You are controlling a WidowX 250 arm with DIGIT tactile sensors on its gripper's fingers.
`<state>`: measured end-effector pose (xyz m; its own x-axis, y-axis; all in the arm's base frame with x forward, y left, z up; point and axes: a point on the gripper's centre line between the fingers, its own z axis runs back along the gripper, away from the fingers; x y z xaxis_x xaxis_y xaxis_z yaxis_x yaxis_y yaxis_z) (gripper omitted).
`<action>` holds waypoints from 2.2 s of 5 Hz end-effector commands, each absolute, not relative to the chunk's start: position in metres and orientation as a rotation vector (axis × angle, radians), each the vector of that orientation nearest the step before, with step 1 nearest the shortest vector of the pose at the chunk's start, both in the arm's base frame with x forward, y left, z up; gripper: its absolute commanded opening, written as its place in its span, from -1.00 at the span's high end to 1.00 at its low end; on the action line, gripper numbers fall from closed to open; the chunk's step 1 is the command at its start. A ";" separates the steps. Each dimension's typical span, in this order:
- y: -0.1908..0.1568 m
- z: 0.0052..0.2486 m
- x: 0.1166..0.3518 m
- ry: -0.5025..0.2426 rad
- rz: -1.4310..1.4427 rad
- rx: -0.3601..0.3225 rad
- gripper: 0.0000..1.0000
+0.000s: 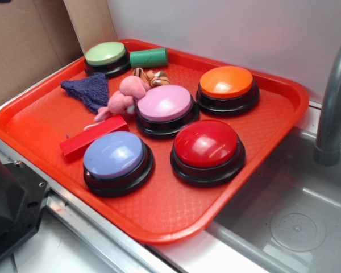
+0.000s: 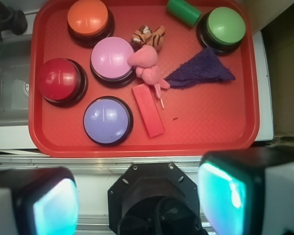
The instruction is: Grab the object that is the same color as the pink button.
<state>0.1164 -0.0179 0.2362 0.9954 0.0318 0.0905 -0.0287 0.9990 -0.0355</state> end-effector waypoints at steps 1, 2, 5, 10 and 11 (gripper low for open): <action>-0.018 0.236 0.116 -0.091 0.030 -0.034 -1.00; -0.008 0.222 0.132 -0.042 0.192 0.004 -1.00; 0.032 0.163 0.185 0.089 0.937 0.097 -1.00; 0.032 0.074 0.234 0.048 1.158 0.079 -1.00; 0.026 0.069 0.237 0.061 1.119 0.041 -1.00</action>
<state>0.2416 0.0207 0.0633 0.4251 0.9042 -0.0417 -0.9006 0.4271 0.0803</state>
